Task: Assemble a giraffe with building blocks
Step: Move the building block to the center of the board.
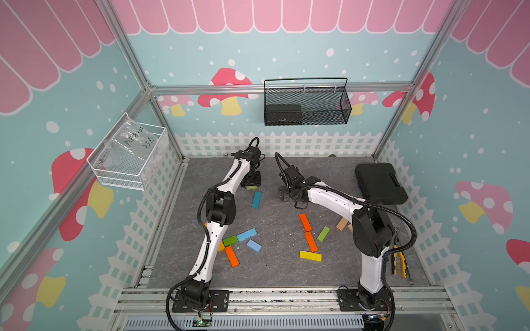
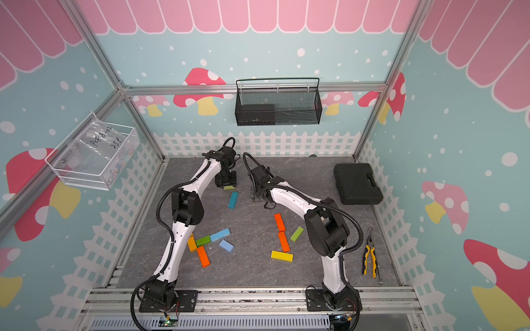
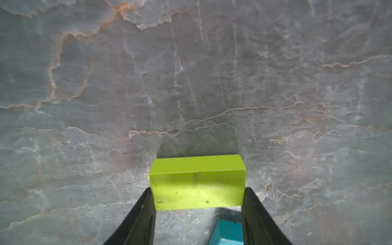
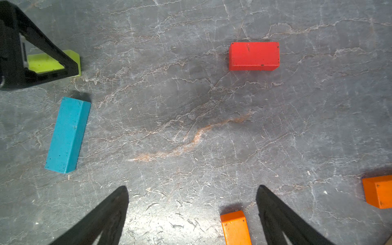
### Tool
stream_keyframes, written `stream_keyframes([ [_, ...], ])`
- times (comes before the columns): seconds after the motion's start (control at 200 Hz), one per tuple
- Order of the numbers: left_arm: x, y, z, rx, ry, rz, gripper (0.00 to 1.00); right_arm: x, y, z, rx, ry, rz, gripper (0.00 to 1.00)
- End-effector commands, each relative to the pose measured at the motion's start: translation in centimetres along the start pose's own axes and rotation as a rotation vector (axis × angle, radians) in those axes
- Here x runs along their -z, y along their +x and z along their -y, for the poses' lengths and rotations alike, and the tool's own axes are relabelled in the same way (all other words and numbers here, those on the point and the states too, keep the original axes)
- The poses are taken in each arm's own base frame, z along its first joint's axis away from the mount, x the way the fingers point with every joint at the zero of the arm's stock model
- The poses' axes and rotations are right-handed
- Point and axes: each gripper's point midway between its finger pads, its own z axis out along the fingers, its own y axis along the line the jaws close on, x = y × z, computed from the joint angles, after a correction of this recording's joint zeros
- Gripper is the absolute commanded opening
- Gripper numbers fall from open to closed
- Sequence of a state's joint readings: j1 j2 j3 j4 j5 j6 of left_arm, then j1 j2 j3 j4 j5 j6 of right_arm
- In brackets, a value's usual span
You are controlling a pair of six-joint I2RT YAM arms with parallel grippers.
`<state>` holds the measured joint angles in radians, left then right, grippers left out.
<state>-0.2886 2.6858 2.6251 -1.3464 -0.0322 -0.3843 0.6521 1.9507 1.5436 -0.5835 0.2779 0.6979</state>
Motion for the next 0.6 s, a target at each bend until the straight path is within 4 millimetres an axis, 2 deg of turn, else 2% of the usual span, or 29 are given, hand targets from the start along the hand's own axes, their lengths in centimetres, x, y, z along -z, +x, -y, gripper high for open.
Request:
stream_keyframes([
  [0.0, -0.8, 0.3, -0.6, -0.018, -0.03, -0.022, 0.46, -0.1, 0.3, 0.7, 0.001, 0.013, -0.004, 0.96],
  [0.325, -0.6, 1.4, 1.7, -0.039, 0.016, -0.041, 0.5, -0.4, 0.5, 1.1, 0.0, 0.021, -0.01, 0.96],
  [0.596, -0.7, 2.8, 0.9, -0.006, -0.022, -0.08, 0.54, -0.2, 0.5, 0.9, -0.002, 0.013, -0.008, 0.96],
])
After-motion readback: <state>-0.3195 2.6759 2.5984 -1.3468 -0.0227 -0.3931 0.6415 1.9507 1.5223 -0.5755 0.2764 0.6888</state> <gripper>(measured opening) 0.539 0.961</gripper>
